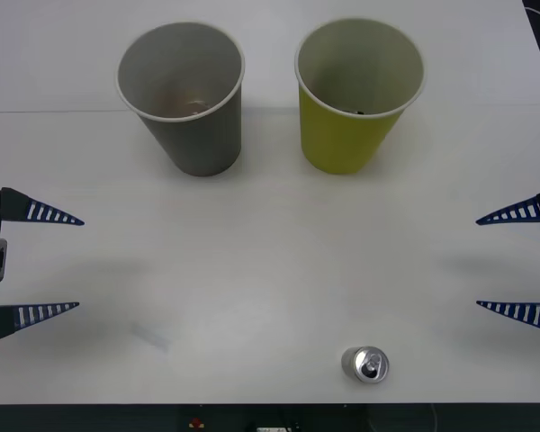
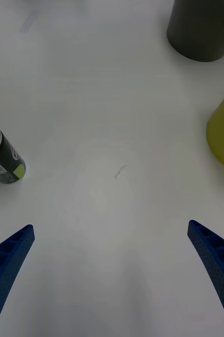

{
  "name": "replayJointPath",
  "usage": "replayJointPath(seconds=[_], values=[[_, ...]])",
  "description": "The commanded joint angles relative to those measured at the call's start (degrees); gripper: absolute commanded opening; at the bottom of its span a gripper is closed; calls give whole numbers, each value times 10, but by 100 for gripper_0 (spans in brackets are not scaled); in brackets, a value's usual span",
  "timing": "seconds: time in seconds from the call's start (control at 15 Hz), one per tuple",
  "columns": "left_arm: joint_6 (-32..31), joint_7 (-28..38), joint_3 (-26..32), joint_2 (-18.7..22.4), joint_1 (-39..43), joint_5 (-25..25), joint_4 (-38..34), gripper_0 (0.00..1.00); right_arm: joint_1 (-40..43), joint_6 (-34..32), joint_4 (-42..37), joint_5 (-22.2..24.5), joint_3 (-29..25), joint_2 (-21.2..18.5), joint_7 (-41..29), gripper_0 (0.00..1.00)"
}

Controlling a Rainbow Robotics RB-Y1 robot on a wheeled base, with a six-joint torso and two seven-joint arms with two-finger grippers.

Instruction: Put the can into the green bin and the plastic bottle into the gray bin

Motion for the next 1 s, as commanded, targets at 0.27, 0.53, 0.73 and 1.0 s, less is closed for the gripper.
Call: replayJointPath(seconds=[0.27, 0.53, 0.73, 1.0], values=[[0, 0, 0, 0, 0, 0, 0, 100, 6, 9, 7, -8, 18, 11, 3, 100], [0, 0, 0, 0, 0, 0, 0, 100, 7, -12, 28, -28, 18, 58, 9, 100], [0, 0, 0, 0, 0, 0, 0, 100, 7, -37, 57, -48, 18, 102, 25, 100], [0, 0, 0, 0, 0, 0, 0, 100, 7, -56, 110, -81, 16, 140, 95, 100]])
